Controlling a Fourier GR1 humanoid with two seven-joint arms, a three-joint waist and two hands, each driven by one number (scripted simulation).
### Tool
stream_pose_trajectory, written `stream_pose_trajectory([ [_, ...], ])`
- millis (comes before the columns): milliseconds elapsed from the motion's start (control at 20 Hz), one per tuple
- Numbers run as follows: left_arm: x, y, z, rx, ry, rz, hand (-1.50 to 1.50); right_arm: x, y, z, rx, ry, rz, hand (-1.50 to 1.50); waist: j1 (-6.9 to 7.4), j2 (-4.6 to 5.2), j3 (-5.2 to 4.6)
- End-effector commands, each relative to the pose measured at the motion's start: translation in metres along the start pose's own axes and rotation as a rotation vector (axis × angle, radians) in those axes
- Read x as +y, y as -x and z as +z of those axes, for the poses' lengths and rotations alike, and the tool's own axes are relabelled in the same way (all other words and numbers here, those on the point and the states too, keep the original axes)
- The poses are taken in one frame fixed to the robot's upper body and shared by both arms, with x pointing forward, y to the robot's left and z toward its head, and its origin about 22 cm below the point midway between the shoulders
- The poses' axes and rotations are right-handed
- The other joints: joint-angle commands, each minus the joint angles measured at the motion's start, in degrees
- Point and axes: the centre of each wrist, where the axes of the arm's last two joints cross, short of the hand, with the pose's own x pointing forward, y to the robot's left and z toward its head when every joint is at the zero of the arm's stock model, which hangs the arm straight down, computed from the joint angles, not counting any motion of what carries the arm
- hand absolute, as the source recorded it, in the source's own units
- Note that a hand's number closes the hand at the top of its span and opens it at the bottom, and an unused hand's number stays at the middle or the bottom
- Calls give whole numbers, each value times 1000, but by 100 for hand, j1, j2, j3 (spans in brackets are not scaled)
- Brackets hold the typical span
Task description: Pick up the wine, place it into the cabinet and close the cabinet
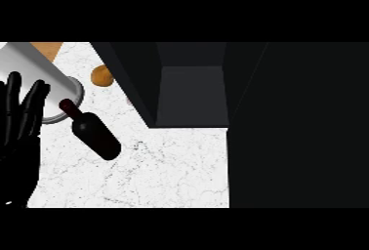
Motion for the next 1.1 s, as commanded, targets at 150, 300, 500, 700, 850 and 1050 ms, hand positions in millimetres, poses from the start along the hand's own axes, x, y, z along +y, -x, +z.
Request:
stream_pose_trajectory([
  [150, 1, 13, 0, 49, 415, 287, -150, -2, 0, 16, 23, -32, -18, -150, -108, 17, -121],
  [300, -25, 34, 21, 232, 596, 549, -150, 19, 4, 21, 120, -206, -102, -150, -185, 108, -143],
  [500, 5, 37, 21, 328, 702, 674, -150, 13, -14, 28, 154, -245, -120, -150, -166, 27, -121],
  [700, 50, 10, 2, 357, 751, 727, -150, 12, -35, 37, 173, -248, -128, -150, -53, 1, -110],
  [850, 70, -7, -6, 371, 783, 742, -150, 15, -59, 40, 176, -267, -107, -150, -9, -2, -112],
  [1050, 77, -28, -27, 392, 749, 785, -150, 14, -76, 40, 155, -253, -116, -150, -10, 8, -107],
])
